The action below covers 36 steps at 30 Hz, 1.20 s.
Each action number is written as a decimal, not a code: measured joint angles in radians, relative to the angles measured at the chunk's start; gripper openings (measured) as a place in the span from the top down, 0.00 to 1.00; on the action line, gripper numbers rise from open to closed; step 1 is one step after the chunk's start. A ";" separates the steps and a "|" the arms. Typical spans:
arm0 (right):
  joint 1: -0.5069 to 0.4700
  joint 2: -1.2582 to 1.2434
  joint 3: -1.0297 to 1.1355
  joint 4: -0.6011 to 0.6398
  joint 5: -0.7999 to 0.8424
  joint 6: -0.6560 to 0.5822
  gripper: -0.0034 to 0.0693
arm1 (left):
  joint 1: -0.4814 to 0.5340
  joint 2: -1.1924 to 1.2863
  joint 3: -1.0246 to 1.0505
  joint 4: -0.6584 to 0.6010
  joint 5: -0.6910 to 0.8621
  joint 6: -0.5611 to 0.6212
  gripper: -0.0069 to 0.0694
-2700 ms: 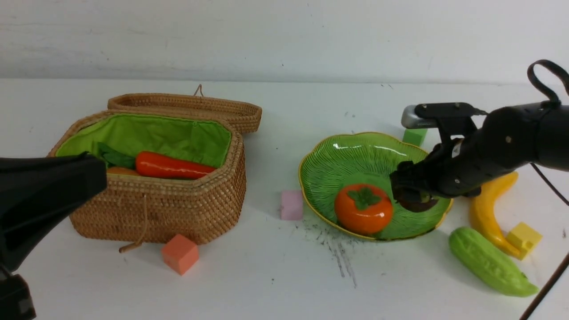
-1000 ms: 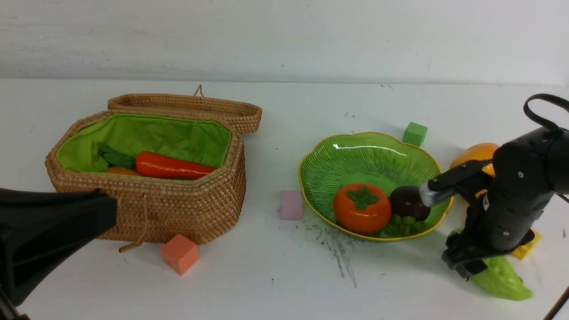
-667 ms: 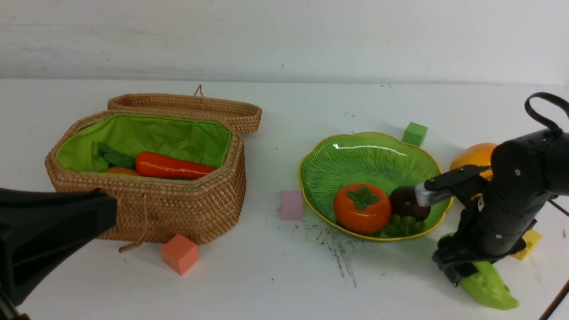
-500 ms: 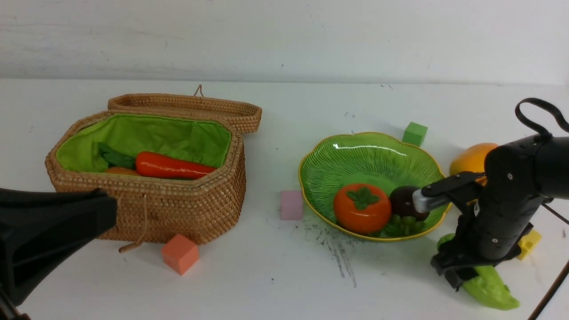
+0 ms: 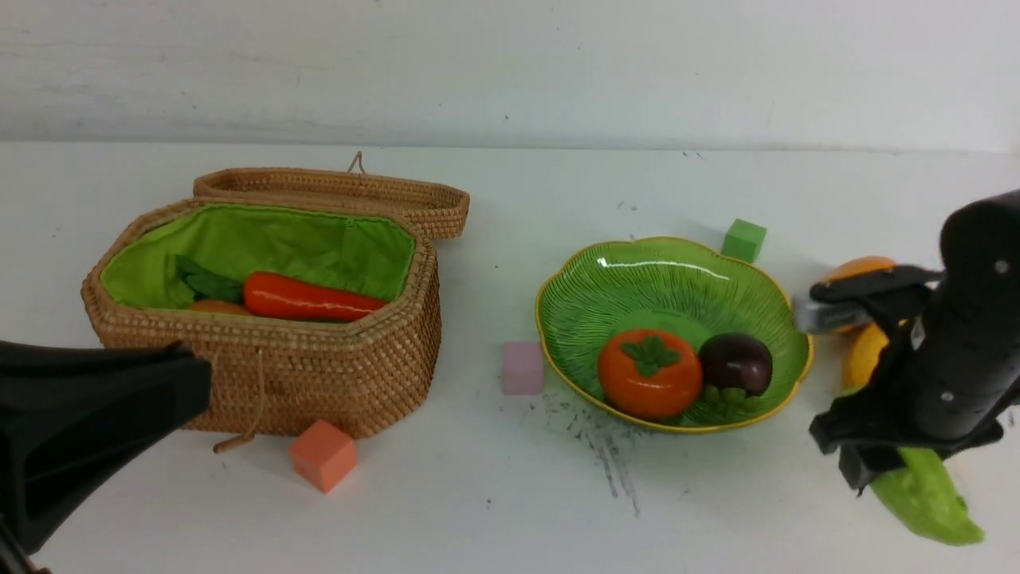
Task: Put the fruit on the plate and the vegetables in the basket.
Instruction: Take a chayote with your right arm and place it on the basket on the left.
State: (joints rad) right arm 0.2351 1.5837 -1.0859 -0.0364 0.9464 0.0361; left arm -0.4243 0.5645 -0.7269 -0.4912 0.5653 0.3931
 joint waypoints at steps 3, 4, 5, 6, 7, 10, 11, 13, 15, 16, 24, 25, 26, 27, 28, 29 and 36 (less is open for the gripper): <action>0.007 -0.084 -0.040 0.079 0.016 -0.017 0.35 | 0.000 0.000 0.000 0.036 -0.014 -0.006 0.87; 0.020 -0.113 -0.070 0.121 0.018 -0.036 0.35 | 0.000 0.000 0.000 0.070 -0.027 -0.025 0.87; 0.038 -0.130 -0.102 0.156 0.016 -0.066 0.35 | 0.000 0.000 0.000 0.106 -0.039 -0.053 0.88; 0.056 -0.139 -0.140 0.192 0.016 -0.092 0.35 | 0.000 0.000 0.000 0.146 -0.050 -0.089 0.88; 0.084 -0.143 -0.183 0.228 0.015 -0.119 0.35 | 0.000 0.000 0.000 0.191 -0.056 -0.132 0.89; 0.192 -0.124 -0.325 0.306 -0.001 -0.184 0.35 | 0.000 0.000 0.000 0.336 -0.063 -0.272 0.91; 0.248 -0.102 -0.384 0.323 -0.013 -0.200 0.35 | 0.000 0.000 0.000 0.406 -0.063 -0.350 0.92; 0.285 -0.083 -0.434 0.332 -0.019 -0.211 0.35 | 0.000 0.000 0.000 0.478 -0.063 -0.420 0.93; 0.366 -0.022 -0.548 0.342 -0.032 -0.235 0.35 | 0.000 0.000 0.000 0.617 -0.057 -0.560 0.93; 0.399 0.011 -0.599 0.343 -0.039 -0.241 0.35 | 0.000 0.000 0.000 0.681 -0.051 -0.624 0.93; 0.527 0.215 -0.823 0.345 -0.106 -0.246 0.35 | 0.000 0.000 0.000 1.001 0.009 -0.956 0.93; 0.535 0.237 -0.841 0.345 -0.119 -0.246 0.35 | 0.000 0.000 0.000 1.027 0.022 -0.996 0.93; 0.536 0.241 -0.844 0.345 -0.125 -0.246 0.35 | 0.000 0.000 0.000 1.041 0.025 -1.004 0.93; 0.546 0.269 -0.864 0.345 -0.152 -0.250 0.35 | 0.000 0.000 0.000 1.084 0.044 -1.055 0.93; 0.550 0.288 -0.874 0.347 -0.171 -0.259 0.35 | 0.000 0.000 0.000 1.112 0.057 -1.088 0.93; 0.557 0.306 -0.881 0.354 -0.203 -0.274 0.35 | 0.000 0.000 0.000 1.140 0.071 -1.126 0.93; 0.577 0.406 -0.890 0.452 -0.400 -0.421 0.35 | 0.000 0.000 0.000 1.199 0.100 -1.219 0.93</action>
State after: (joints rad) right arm 0.8117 1.9896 -1.9757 0.4158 0.5465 -0.3850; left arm -0.4243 0.5645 -0.7269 0.7082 0.6655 -0.8264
